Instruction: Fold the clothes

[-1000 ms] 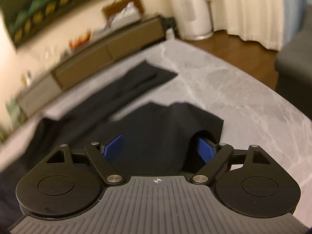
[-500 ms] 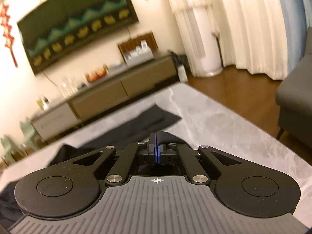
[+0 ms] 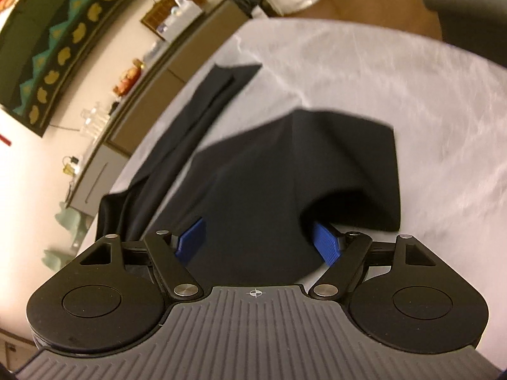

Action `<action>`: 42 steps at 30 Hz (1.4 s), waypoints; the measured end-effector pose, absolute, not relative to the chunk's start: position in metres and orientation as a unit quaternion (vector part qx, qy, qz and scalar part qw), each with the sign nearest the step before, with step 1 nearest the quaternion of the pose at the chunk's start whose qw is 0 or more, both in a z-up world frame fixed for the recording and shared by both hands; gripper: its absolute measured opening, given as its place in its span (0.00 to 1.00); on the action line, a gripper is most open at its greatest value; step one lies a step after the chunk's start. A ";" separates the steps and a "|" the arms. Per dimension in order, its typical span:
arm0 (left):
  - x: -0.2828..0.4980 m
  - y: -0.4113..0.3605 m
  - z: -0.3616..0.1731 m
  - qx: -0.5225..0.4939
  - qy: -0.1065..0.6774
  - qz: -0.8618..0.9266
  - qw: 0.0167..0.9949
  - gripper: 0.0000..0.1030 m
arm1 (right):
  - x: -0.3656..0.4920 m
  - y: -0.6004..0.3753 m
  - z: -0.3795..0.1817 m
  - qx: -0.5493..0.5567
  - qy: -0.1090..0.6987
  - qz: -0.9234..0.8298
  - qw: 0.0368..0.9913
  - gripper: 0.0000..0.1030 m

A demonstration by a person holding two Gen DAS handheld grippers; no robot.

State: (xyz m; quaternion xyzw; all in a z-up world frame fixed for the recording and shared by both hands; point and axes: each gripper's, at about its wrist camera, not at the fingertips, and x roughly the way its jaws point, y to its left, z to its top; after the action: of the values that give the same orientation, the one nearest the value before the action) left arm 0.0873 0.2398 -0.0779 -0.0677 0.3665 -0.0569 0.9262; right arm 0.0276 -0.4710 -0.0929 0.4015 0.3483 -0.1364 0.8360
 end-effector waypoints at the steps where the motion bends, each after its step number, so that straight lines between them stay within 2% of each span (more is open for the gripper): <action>1: 0.091 0.239 -0.082 -0.066 0.371 -0.054 0.925 0.71 | 0.028 -0.470 -0.095 0.396 0.349 -0.147 0.837 0.76; 2: 0.094 0.238 -0.085 -0.064 0.376 -0.050 0.923 0.53 | 0.028 -0.470 -0.095 0.391 0.348 -0.158 0.838 0.76; 3: 0.097 0.237 -0.089 -0.062 0.381 -0.047 0.921 0.44 | 0.029 -0.471 -0.096 0.388 0.347 -0.166 0.838 0.76; 4: 0.102 0.238 -0.090 -0.059 0.384 -0.044 0.920 0.23 | 0.031 -0.472 -0.097 0.386 0.346 -0.174 0.837 0.76; 5: 0.107 0.239 -0.092 -0.056 0.387 -0.042 0.919 0.10 | 0.036 -0.471 -0.099 0.379 0.349 -0.173 0.839 0.69; 6: 0.109 0.238 -0.092 -0.051 0.386 -0.046 0.920 0.10 | 0.043 -0.468 -0.100 0.370 0.354 -0.166 0.843 0.54; 7: 0.107 0.236 -0.089 -0.044 0.379 -0.049 0.923 0.07 | 0.049 -0.466 -0.102 0.361 0.360 -0.159 0.846 0.17; 8: 0.104 0.236 -0.084 -0.043 0.367 -0.055 0.928 0.06 | 0.054 -0.463 -0.101 0.348 0.360 -0.155 0.852 0.01; 11: 0.085 0.242 -0.059 -0.067 0.310 -0.082 0.945 0.05 | 0.045 -0.457 -0.069 0.321 0.291 -0.149 0.889 0.00; 16: 0.047 0.271 0.024 -0.143 0.162 -0.151 0.965 0.05 | 0.022 -0.444 0.026 0.249 0.168 -0.106 0.948 0.00; 20: 0.061 0.296 0.095 -0.176 0.073 -0.158 0.969 0.05 | 0.053 -0.442 0.094 0.200 0.121 -0.102 0.967 0.00; 25: 0.188 0.330 0.141 -0.183 0.089 -0.091 0.975 0.05 | 0.192 -0.427 0.140 0.135 0.144 -0.115 0.974 0.00; 28: 0.268 0.337 0.126 -0.185 0.142 -0.046 0.971 0.05 | 0.291 -0.403 0.141 0.105 0.175 -0.129 0.970 0.00; 31: 0.321 0.337 0.087 -0.164 0.191 0.001 0.968 0.05 | 0.364 -0.375 0.108 0.098 0.207 -0.148 0.962 0.00; 33: 0.342 0.342 0.051 -0.169 0.222 0.028 0.960 0.06 | 0.395 -0.359 0.071 0.100 0.233 -0.155 0.955 0.09; 35: 0.349 0.349 0.014 -0.185 0.250 0.054 0.949 0.13 | 0.408 -0.350 0.030 0.108 0.265 -0.137 0.948 0.41; 36: 0.347 0.354 -0.003 -0.195 0.260 0.068 0.943 0.14 | 0.411 -0.346 0.008 0.113 0.282 -0.126 0.944 0.47; 37: 0.345 0.359 -0.019 -0.205 0.270 0.081 0.937 0.19 | 0.409 -0.345 -0.008 0.114 0.293 -0.117 0.942 0.52; 40: 0.309 0.372 -0.037 -0.226 0.275 0.076 0.932 0.42 | 0.374 -0.357 -0.033 0.120 0.298 -0.113 0.940 0.58; 42: 0.280 0.369 -0.033 -0.202 0.282 0.066 0.936 0.46 | 0.342 -0.373 -0.042 0.129 0.295 -0.120 0.939 0.66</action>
State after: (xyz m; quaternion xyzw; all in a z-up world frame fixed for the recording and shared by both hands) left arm 0.2800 0.3686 -0.0331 -0.2015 0.2822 0.0659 0.9356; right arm 0.3415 -0.3727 -0.0420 0.1291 0.2947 -0.1196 0.9392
